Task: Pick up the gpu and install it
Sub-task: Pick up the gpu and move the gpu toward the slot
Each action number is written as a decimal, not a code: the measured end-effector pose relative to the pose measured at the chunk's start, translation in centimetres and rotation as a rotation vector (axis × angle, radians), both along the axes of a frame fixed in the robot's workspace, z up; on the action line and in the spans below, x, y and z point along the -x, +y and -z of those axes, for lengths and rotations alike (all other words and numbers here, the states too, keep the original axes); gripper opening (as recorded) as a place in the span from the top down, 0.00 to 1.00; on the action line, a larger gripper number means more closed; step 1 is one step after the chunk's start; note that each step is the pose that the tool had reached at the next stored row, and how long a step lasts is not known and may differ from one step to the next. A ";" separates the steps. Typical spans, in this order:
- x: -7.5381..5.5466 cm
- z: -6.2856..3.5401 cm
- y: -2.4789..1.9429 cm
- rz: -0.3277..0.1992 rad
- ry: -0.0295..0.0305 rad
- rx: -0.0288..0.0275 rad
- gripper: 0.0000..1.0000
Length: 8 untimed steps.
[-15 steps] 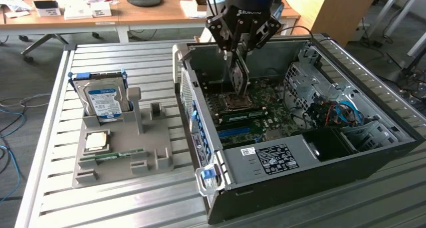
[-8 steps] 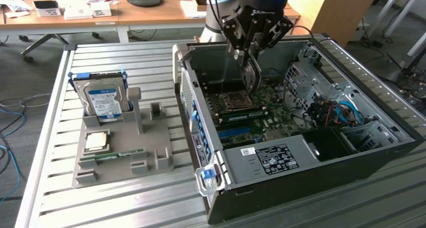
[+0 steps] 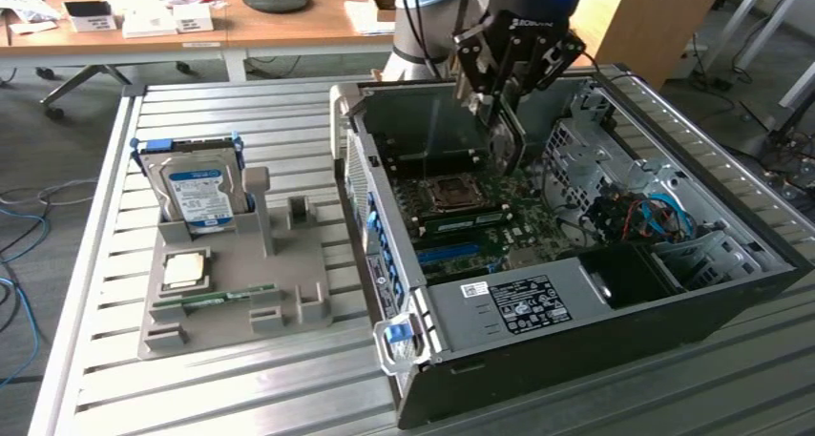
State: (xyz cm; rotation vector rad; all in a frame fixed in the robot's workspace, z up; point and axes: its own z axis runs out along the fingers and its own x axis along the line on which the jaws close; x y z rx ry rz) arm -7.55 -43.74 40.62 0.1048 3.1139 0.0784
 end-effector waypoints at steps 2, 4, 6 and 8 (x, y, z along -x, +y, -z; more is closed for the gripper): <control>-0.8 0.00 0.00 0.000 0.0000 0.0000 0.73; -1.6 0.01 0.00 0.000 0.0000 0.0000 0.73; -2.4 0.01 0.00 0.000 0.0000 0.0000 0.73; -3.2 0.01 0.00 0.000 0.0000 0.0000 0.73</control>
